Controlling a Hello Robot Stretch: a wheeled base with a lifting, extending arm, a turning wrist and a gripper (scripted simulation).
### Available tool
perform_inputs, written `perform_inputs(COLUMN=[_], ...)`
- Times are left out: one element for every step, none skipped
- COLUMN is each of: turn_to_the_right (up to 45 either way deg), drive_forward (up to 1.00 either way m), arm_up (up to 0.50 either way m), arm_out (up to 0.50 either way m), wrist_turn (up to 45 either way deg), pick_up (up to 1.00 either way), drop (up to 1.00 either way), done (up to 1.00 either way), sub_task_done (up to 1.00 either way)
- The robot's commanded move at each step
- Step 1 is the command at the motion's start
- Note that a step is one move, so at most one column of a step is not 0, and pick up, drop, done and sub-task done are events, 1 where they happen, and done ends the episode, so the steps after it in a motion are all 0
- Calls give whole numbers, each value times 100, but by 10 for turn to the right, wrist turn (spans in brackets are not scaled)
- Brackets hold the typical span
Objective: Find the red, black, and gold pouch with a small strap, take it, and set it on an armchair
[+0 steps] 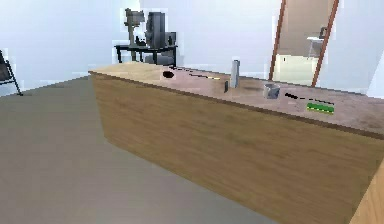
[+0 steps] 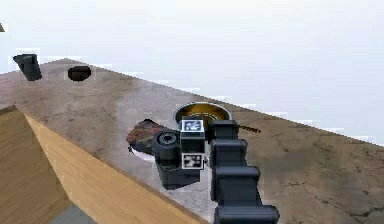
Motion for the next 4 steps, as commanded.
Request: perform_inputs(turn_to_the_right=[0, 0, 0, 0], drive_forward=[0, 0, 0, 0], arm_up=[4, 0, 0, 0], arm_out=[0, 0, 0, 0], wrist_turn=[0, -450, -450, -180], pick_up=[0, 0, 0, 0], drop=[0, 0, 0, 0], done=[0, 0, 0, 0], sub_task_done=[0, 0, 0, 0])
